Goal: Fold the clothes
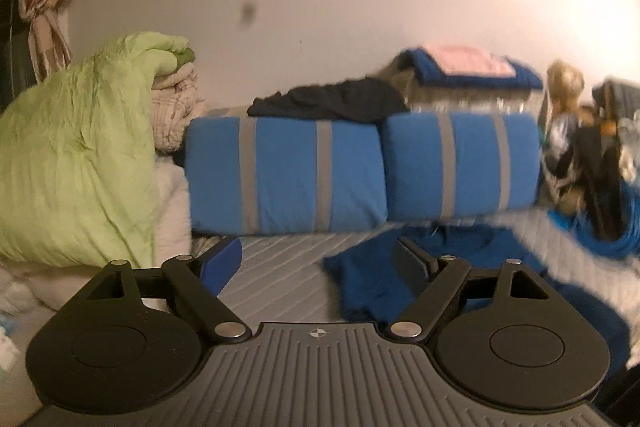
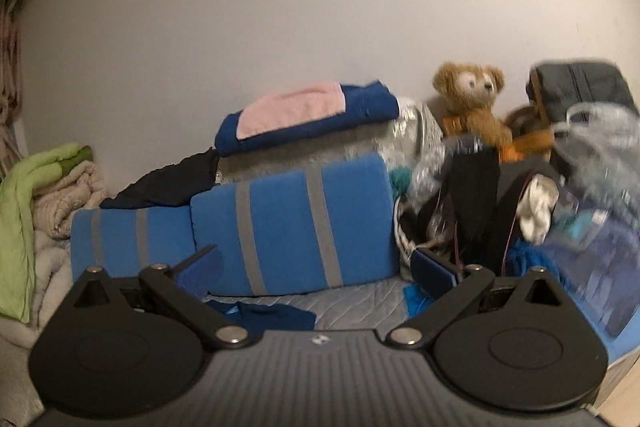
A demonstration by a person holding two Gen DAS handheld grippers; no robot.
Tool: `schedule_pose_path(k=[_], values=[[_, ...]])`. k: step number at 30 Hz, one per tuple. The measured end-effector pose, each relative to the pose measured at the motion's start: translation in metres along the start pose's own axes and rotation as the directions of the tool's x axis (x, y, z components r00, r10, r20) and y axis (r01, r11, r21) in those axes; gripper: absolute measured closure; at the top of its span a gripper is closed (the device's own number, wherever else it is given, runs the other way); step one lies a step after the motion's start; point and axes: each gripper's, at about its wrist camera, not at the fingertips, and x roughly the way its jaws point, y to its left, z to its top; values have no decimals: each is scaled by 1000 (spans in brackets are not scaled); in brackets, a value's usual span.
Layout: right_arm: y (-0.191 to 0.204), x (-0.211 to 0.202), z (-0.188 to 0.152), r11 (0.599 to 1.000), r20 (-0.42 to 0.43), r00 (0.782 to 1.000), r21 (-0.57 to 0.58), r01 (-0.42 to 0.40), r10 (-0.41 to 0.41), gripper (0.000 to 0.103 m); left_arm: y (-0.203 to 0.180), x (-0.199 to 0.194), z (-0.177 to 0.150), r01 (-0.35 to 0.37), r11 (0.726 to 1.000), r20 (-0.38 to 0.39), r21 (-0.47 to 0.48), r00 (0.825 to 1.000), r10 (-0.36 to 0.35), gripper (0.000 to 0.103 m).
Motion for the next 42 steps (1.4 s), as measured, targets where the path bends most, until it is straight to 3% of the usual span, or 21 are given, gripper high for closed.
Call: schedule_pose_path(k=[2,5,9,16,21,23,26,28,29,30,31,36,38,42], values=[[6,-5,5,999,10,1000,-42,3,-3,0,-5,5,-7,14,1000,-26,20,1000,-13,19],[11,1,-4,998,-2,1000,-64,-23,22,0,-7,31,-35,71,996,-82,-48,994,-75,19],[14,34,-50,996,-91,993,-35,-80,77,0,-7,75,-81,135,976,-161,-172,973,-163,19],[29,89,-142,987,-246,960,-57,-149,131,0,-2,133,-157,190,916,-266,-354,918,-294,19],[44,111,-184,979,-328,938,-123,-161,113,0,12,150,-192,253,830,-252,-497,873,-417,20],[46,117,-195,975,-346,930,-130,-182,128,0,20,153,-201,284,771,-210,-570,857,-471,20],[45,123,-207,973,-363,919,-109,-205,153,0,31,154,-212,348,671,-139,-655,817,-559,21],[42,128,-215,973,-373,913,-88,-215,168,0,32,156,-217,396,608,-93,-688,783,-615,29],[40,129,-218,974,-377,910,-71,-215,173,0,32,158,-219,415,578,-74,-703,765,-640,43],[38,131,-221,975,-381,907,-53,-214,178,0,31,159,-220,422,560,-65,-713,755,-652,51],[36,132,-223,976,-383,905,-35,-214,185,0,31,159,-220,419,554,-62,-719,755,-652,51],[28,132,-234,974,-389,895,34,-223,219,0,31,159,-221,406,524,-48,-748,755,-654,77],[26,132,-237,972,-389,892,54,-227,230,0,33,156,-221,408,511,-40,-757,752,-658,81],[22,132,-245,967,-393,884,99,-234,254,0,35,155,-222,432,440,2,-787,716,-699,84]])
